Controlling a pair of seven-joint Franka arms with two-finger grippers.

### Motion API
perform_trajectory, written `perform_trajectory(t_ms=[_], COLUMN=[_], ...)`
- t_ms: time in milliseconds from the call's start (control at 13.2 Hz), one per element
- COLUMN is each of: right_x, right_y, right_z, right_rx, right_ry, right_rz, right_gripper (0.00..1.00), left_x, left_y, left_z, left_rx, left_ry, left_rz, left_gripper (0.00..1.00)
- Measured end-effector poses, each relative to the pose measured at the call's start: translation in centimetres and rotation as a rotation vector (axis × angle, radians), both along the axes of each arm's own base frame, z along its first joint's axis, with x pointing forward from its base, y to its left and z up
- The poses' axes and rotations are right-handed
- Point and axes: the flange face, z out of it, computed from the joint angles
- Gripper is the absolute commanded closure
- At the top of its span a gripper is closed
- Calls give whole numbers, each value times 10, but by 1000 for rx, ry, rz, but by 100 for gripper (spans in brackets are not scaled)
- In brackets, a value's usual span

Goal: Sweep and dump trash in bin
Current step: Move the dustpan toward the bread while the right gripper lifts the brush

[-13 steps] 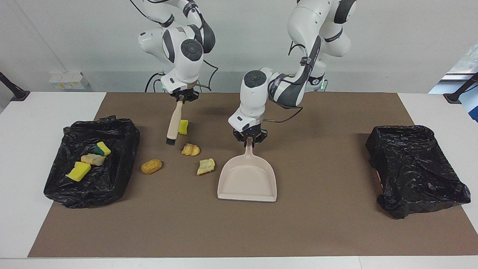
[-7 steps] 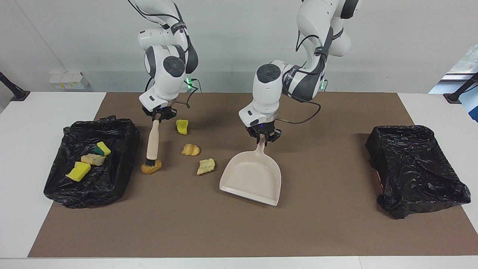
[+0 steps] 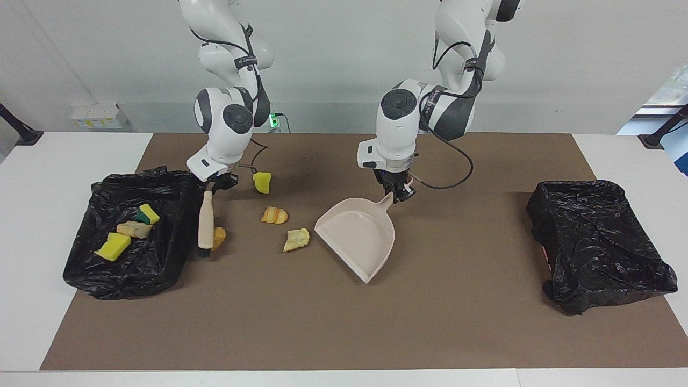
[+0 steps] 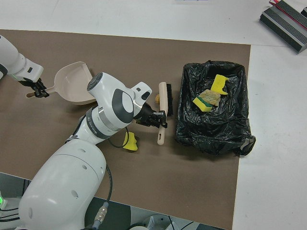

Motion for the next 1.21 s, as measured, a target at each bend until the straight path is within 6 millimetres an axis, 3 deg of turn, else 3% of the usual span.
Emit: perform_trajectory(t_ms=[529, 756, 983, 1210], right_x=[-22, -25, -4, 24], right_y=[96, 127, 115, 65], right_z=[-6, 4, 41, 67], right_rx=[155, 204, 181, 123], right_ry=[79, 88, 90, 57], right_rz=[137, 138, 78, 15], right_gripper=[100, 100, 100, 100], left_x=[-24, -30, -42, -56], left_y=[-19, -17, -19, -20], left_z=[-15, -17, -22, -25], left_rx=[0, -11, -19, -25], left_ry=[27, 18, 14, 5], left_rz=[-169, -220, -290, -320], left_gripper=[100, 100, 100, 100])
